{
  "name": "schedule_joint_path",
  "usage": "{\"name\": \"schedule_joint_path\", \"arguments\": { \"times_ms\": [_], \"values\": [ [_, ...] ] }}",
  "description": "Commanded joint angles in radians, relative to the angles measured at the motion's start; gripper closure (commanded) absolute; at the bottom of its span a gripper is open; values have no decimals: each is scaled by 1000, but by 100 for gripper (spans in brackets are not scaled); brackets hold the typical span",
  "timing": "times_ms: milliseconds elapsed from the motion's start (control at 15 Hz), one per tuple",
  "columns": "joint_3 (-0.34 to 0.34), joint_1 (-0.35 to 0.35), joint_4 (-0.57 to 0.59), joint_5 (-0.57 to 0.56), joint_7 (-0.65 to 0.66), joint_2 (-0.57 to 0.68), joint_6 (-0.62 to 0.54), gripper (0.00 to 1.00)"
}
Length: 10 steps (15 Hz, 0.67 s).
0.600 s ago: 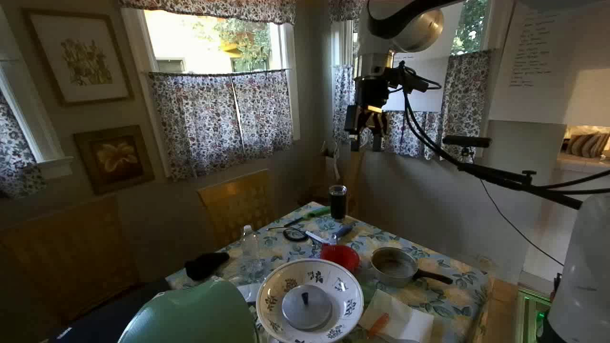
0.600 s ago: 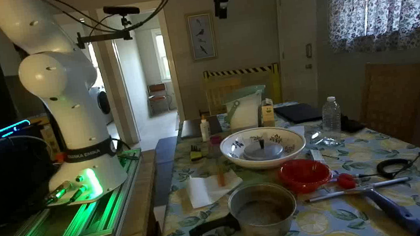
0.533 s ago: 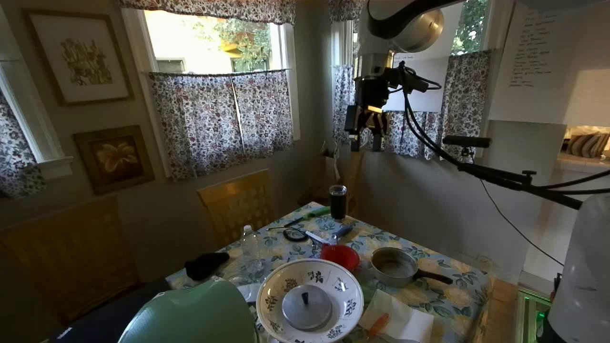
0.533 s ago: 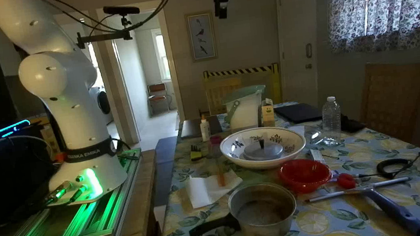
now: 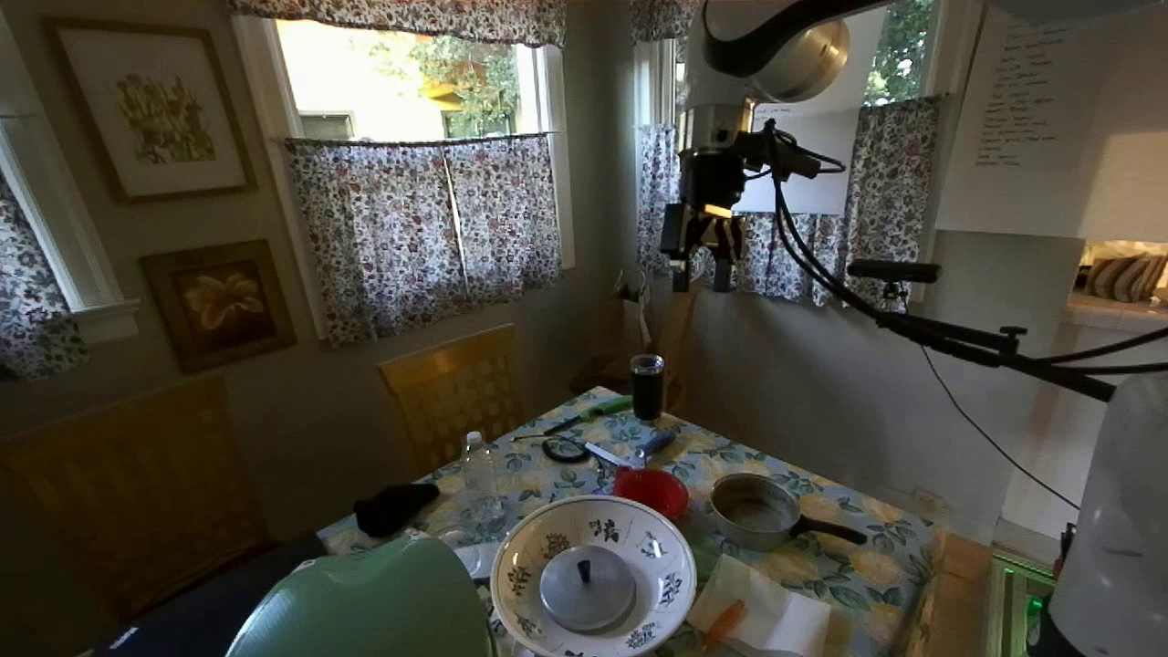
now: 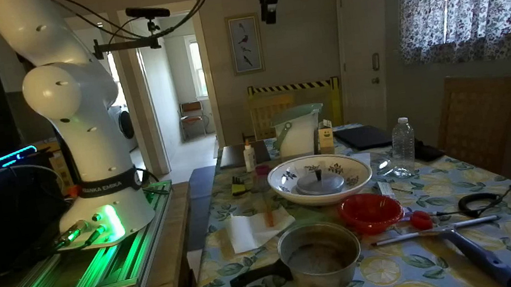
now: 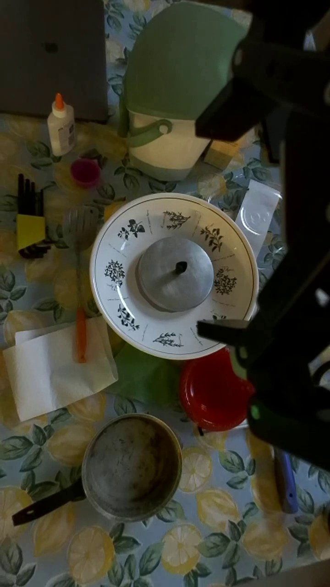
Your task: Pick up the pot from the table and pour it's contents in the bowl
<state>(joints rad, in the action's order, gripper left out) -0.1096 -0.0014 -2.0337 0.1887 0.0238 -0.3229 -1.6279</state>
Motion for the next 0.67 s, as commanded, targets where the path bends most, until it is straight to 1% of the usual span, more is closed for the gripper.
{"name": "schedule_joint_path", "arguments": {
  "times_ms": [0,133,267,400,467,600],
  "values": [
    [5,-28,-69,-17,-61,-5,-29,0],
    [7,-38,-134,-51,-100,-20,-73,0],
    [10,-52,-227,-100,-117,-46,-152,0],
    [9,-58,-327,-151,-158,-59,-276,0],
    [12,-66,-385,-182,-148,-61,-363,0],
    [9,-75,-485,-219,-141,-58,-482,0]
  ]
}}
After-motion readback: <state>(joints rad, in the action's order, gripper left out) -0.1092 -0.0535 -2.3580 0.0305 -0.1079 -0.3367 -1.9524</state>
